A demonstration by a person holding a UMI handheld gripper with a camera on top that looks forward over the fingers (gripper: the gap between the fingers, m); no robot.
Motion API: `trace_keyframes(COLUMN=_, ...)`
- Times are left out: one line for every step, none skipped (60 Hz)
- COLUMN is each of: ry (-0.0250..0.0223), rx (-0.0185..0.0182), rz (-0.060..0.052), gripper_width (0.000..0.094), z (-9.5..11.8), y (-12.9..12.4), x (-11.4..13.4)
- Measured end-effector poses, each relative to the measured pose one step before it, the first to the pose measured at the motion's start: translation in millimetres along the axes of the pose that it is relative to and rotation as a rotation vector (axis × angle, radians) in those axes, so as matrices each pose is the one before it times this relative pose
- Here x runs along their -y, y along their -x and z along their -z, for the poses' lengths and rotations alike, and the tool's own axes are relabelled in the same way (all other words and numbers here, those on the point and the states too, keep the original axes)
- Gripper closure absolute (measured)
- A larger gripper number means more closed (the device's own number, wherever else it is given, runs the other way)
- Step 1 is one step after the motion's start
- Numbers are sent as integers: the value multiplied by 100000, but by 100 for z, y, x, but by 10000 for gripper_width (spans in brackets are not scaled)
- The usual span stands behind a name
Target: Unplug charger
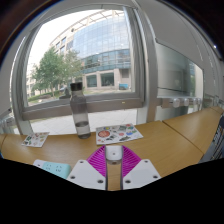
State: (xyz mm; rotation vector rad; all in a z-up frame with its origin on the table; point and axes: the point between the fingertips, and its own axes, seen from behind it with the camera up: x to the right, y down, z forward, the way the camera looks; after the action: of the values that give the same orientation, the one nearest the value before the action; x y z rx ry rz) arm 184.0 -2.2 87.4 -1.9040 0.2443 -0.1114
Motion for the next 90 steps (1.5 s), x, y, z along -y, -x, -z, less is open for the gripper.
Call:
trace_keyframes(ry=1462, rx=604, rz=-278, gripper_width=780, z=-733, y=-281, x=-555)
trace_keyframes(ry=1519, rx=476, rz=-93, gripper_width=780, z=-603, y=-233, x=-717)
trace_keyframes(ry=1253, rx=394, rz=5, gripper_width=779, z=-649, y=-326, x=-666)
trace_keyframes(ry=773, rx=438, rz=-45, gripper_width=780, z=-576, y=-198, x=-552)
trace_keyframes(ry=396, rx=440, rz=-23, gripper_width=779, z=-495, y=-214, x=-449)
trace_keyframes(ry=767, rx=595, rz=136, gripper_width=780, z=977, y=588, x=-790)
trace_keyframes(ry=178, rx=119, rz=284, gripper_width=780, z=198, y=-585, x=-503)
trace_keyframes(ry=712, rx=210, rz=88, gripper_width=770, z=-169, y=-141, x=-467)
trace_keyframes(ry=583, rx=382, rz=-171, gripper_width=763, z=-166, y=-73, x=-363)
trace_keyframes(ry=276, rx=654, rz=-122, gripper_width=763, z=-140, y=-9, x=-274)
trace_keyframes(ry=274, rx=1016, rz=-137, gripper_width=763, z=-536, y=-125, x=46)
trace_keyframes(ry=-393, rx=802, rz=-131, gripper_width=763, z=435, y=164, x=-256)
trace_keyframes(ry=-223, rx=741, rz=52, gripper_width=763, z=-71, y=44, x=-163)
trace_keyframes(ry=-81, rx=485, rz=185, gripper_width=763, z=-67, y=10, x=-178)
trace_keyframes(ry=187, rx=275, rz=258, gripper_width=763, z=-26, y=-61, x=-236)
trace_keyframes(ry=579, rx=251, rz=114, gripper_width=752, z=-176, y=-148, x=-148)
trace_keyframes(ry=434, rx=89, rz=31, gripper_width=746, z=-48, y=-80, x=-297)
trace_keyframes(ry=302, rx=352, rz=-83, gripper_width=745, z=-23, y=-2, x=-244)
trace_keyframes(ry=-51, rx=549, rz=-90, gripper_width=734, z=19, y=63, x=-160)
trace_keyframes(ry=-1316, rx=725, rz=-72, gripper_width=733, z=19, y=99, x=182)
trace_keyframes(ry=-259, rx=320, rz=23, gripper_width=723, z=-246, y=-24, x=56)
trace_keyframes(ry=-341, rx=103, rz=40, gripper_width=719, z=100, y=-32, x=18)
trace_keyframes(ry=-523, rx=79, rz=156, gripper_width=711, z=89, y=-24, x=69)
trace_keyframes(ry=-307, rx=25, rz=266, gripper_width=704, z=26, y=3, x=-18)
trace_keyframes(ry=-121, rx=-85, rz=316, gripper_width=694, z=38, y=-33, x=-32)
trace_keyframes(ry=109, rx=-228, rz=243, gripper_width=684, z=6, y=-42, x=-92)
trace_keyframes(ry=628, rx=-220, rz=120, gripper_width=674, z=-48, y=-25, x=-105)
trace_keyframes(ry=493, rx=-451, rz=-24, gripper_width=649, z=-62, y=-88, x=-147)
trace_keyframes(ry=558, rx=-357, rz=-60, gripper_width=613, z=24, y=-24, x=-123)
trace_keyframes(ry=309, rx=-210, rz=-12, gripper_width=574, z=31, y=23, x=-88)
trace_keyframes(ry=22, rx=-193, rz=-9, gripper_width=536, z=63, y=18, x=3)
trace_keyframes(ry=-37, rx=-51, rz=35, gripper_width=502, z=59, y=50, x=46)
trace_keyframes(ry=41, rx=124, rz=98, gripper_width=479, z=167, y=17, x=77)
trace_keyframes(ry=-41, rx=193, rz=54, gripper_width=463, z=136, y=123, x=110)
trace_keyframes(ry=-233, rx=376, rz=37, gripper_width=455, z=175, y=183, x=181)
trace_keyframes(ry=-385, rx=339, rz=-54, gripper_width=447, z=261, y=101, x=207)
trace_keyframes(ry=-645, rx=121, rz=-181, gripper_width=435, z=253, y=131, x=317)
trace_keyframes(ry=-718, rx=186, rz=-169, gripper_width=420, z=305, y=183, x=372)
trace_keyframes(ry=-821, rx=134, rz=-96, gripper_width=397, z=353, y=195, x=430)
trace_keyframes(ry=-922, rx=-1, rz=-10, gripper_width=367, z=408, y=171, x=468)
trace_keyframes(ry=-1060, rx=-229, rz=-26, gripper_width=339, z=437, y=124, x=519)
trace_keyframes(ry=-914, rx=-193, rz=-296, gripper_width=306, z=314, y=56, x=693)
trace_keyframes(ry=-1177, rx=-423, rz=-55, gripper_width=280, z=569, y=148, x=526)
trace_keyframes(ry=-1366, rx=-373, rz=-130, gripper_width=255, z=560, y=180, x=598)
trace_keyframes(ry=-1486, rx=-250, rz=-135, gripper_width=228, z=578, y=227, x=641)
trace_keyframes(ry=-1478, rx=-197, rz=-183, gripper_width=210, z=571, y=260, x=646)
trace_keyframes(ry=-1347, rx=-215, rz=-202, gripper_width=198, z=600, y=264, x=595)
trace_keyframes(ry=-1191, rx=-99, rz=-147, gripper_width=188, z=560, y=307, x=529)
trace_keyframes(ry=-1001, rx=-23, rz=-137, gripper_width=179, z=594, y=320, x=511)
trace_keyframes(ry=-834, rx=-37, rz=-235, gripper_width=173, z=615, y=361, x=414)
trace_keyframes(ry=-497, rx=52, rz=-410, gripper_width=166, z=324, y=-13, x=530)
trace_keyframes(ry=-534, rx=106, rz=-254, gripper_width=163, z=550, y=318, x=314)
trace_keyframes(ry=-442, rx=151, rz=-90, gripper_width=162, z=568, y=383, x=236)
trace_keyframes(ry=-349, rx=173, rz=126, gripper_width=160, z=553, y=419, x=175)
trace_keyframes(ry=-288, rx=180, rz=216, gripper_width=160, z=505, y=438, x=97)
trace_keyframes(ry=-256, rx=109, rz=165, gripper_width=159, z=535, y=488, x=112)
trace_keyframes(ry=7, rx=196, rz=248, gripper_width=159, z=503, y=419, x=-37)
trace_keyframes(ry=240, rx=120, rz=250, gripper_width=156, z=452, y=442, x=-124)
trace_keyframes(ry=352, rx=52, rz=200, gripper_width=152, z=449, y=441, x=-189)
trace_keyframes(ry=435, rx=-7, rz=263, gripper_width=151, z=414, y=470, x=-251)
trace_keyframes(ry=636, rx=46, rz=205, gripper_width=152, z=380, y=453, x=-340)
trace_keyframes(ry=626, rx=75, rz=132, gripper_width=152, z=482, y=483, x=-420)
trace_keyframes(ry=794, rx=105, rz=300, gripper_width=152, z=373, y=480, x=-385)
trace_keyframes(ry=810, rx=94, rz=397, gripper_width=152, z=338, y=465, x=-447)
trace_keyframes(ry=877, rx=169, rz=579, gripper_width=151, z=335, y=452, x=-453)
trace_keyframes(ry=1029, rx=271, rz=587, gripper_width=152, z=319, y=499, x=-535)
trace_keyframes(ry=883, rx=196, rz=496, gripper_width=152, z=227, y=619, x=-795)
trace_keyframes(ry=1137, rx=390, rz=554, gripper_width=153, z=274, y=525, x=-527)
trace_keyframes(ry=1147, rx=539, rz=605, gripper_width=152, z=303, y=567, x=-544)
trace_keyframes(ry=1107, rx=572, rz=654, gripper_width=152, z=299, y=577, x=-527)
trace_keyframes(ry=1122, rx=567, rz=512, gripper_width=152, z=307, y=557, x=-543)
trace_keyframes(ry=701, rx=578, rz=279, gripper_width=150, z=129, y=530, x=-767)
trace_keyframes(ry=914, rx=523, rz=114, gripper_width=151, z=364, y=527, x=-532)
trace_keyframes(ry=760, rx=555, rz=129, gripper_width=151, z=271, y=493, x=-453)
trace_keyframes(ry=704, rx=632, rz=249, gripper_width=151, z=270, y=546, x=-419)
trace_keyframes(ry=684, rx=650, rz=483, gripper_width=153, z=286, y=446, x=-371)
trace_keyframes(ry=562, rx=552, rz=611, gripper_width=151, z=205, y=682, x=-414)
trace_keyframes(ry=697, rx=605, rz=628, gripper_width=149, z=221, y=453, x=-361)
trace_keyframes(ry=709, rx=370, rz=548, gripper_width=143, z=247, y=370, x=-329)
trace_keyframes(ry=560, rx=242, rz=317, gripper_width=137, z=325, y=456, x=-305)
trace_keyframes(ry=381, rx=187, rz=210, gripper_width=135, z=232, y=306, x=-210)
trace_keyframes(ry=225, rx=458, rz=147, gripper_width=137, z=224, y=354, x=-174)
trace_keyframes(ry=232, rx=582, rz=287, gripper_width=136, z=220, y=371, x=-173)
trace_keyframes(ry=306, rx=675, rz=314, gripper_width=136, z=234, y=378, x=-201)
trace_keyframes(ry=318, rx=654, rz=347, gripper_width=136, z=223, y=348, x=-183)
trace_keyframes(ry=251, rx=597, rz=255, gripper_width=134, z=103, y=369, x=-95)
trace_keyframes(ry=254, rx=606, rz=-62, gripper_width=133, z=427, y=444, x=-168)
trace_keyframes(ry=263, rx=588, rz=-322, gripper_width=135, z=139, y=259, x=-113)
trace_keyframes(ry=228, rx=440, rz=-352, gripper_width=132, z=136, y=167, x=-90)
trace_keyframes(ry=146, rx=180, rz=-68, gripper_width=133, z=119, y=108, x=-75)
